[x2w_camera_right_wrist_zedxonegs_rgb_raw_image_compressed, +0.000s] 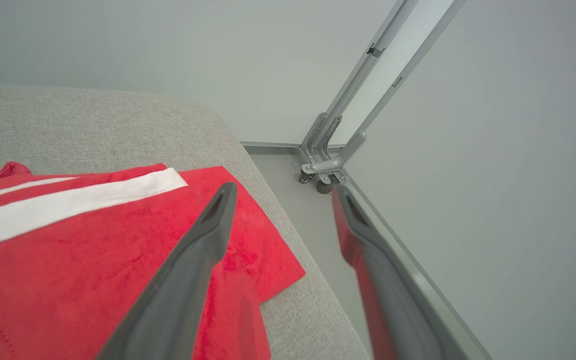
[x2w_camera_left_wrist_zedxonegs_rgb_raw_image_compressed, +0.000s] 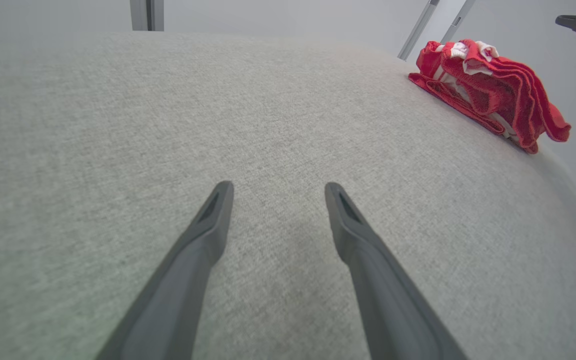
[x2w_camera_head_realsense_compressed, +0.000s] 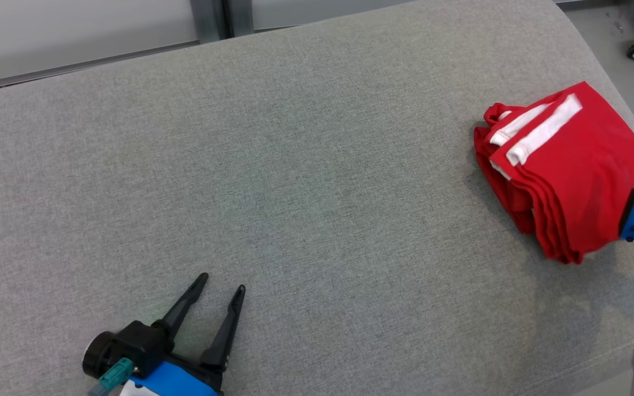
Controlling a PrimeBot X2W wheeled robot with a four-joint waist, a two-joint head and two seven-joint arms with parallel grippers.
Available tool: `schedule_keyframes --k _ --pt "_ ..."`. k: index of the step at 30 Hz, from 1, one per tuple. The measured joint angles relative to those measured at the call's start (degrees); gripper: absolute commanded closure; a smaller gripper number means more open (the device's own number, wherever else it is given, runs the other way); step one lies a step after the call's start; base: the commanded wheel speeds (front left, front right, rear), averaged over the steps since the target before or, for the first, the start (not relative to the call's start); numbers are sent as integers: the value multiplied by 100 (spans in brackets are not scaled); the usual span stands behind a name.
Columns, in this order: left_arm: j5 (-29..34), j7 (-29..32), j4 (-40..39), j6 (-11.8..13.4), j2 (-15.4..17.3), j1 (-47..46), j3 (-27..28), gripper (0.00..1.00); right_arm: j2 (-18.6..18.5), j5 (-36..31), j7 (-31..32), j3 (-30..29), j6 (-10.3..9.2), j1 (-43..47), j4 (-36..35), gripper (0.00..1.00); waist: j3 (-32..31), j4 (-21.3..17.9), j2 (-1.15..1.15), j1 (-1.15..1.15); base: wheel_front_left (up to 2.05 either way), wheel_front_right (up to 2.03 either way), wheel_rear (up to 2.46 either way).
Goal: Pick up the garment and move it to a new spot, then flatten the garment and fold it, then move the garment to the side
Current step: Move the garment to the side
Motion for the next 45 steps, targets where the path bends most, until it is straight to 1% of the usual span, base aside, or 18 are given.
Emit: schedule_keyframes --k 4,7,11,14,16,21,25,26,29,34,37,45 --pt "9 1 41 0 8 1 178 0 66 11 -330 -141 -1 101 46 0 -38 -4 0 0 0 0 0" --pt "67 2 76 0 -13 3 361 0 75 367 -738 109 -1 107 326 0 -75 -15 0 0 0 0 0" --pt "153 2 135 0 -66 17 689 0 88 1020 -1251 733 -1 183 734 0 -124 -29 0 0 0 0 0" --pt "208 2 181 0 -123 48 936 0 96 1580 -1427 1347 -1 351 928 0 -170 -25 0 0 0 0 0" --pt "213 2 214 0 -162 85 1102 0 89 1909 -1470 1798 -1 485 936 0 -205 -8 0 0 0 0 0" --pt "275 3 259 0 -278 102 1378 0 100 2992 -1488 2787 0 1033 426 0 -280 142 0 0 0 0 0" --pt "299 2 376 0 -416 107 1624 0 99 3437 -1488 3341 -1 1501 166 0 -382 342 0 0 0 0 0" --pt "197 2 478 0 -488 121 1704 0 107 3518 -1488 3442 -1 1574 138 0 -412 399 0 0 0 0 0" --pt "114 9 645 0 -575 147 1979 0 97 3755 -1488 3609 -2 1751 73 0 -514 580 0 0 0 0 0" --pt "299 9 839 0 -740 160 2240 0 103 3834 -1488 3861 -1 1965 52 0 -736 910 0 0 0 0 0" --pt "402 9 926 0 -876 253 2415 0 100 3887 -1489 3895 -2 2064 84 0 -899 1068 0 -1 0 0 0" --pt "578 9 1028 0 -996 457 2527 0 100 3907 -1489 3795 -2 2247 199 0 -1308 1408 0 -1 0 0 0"
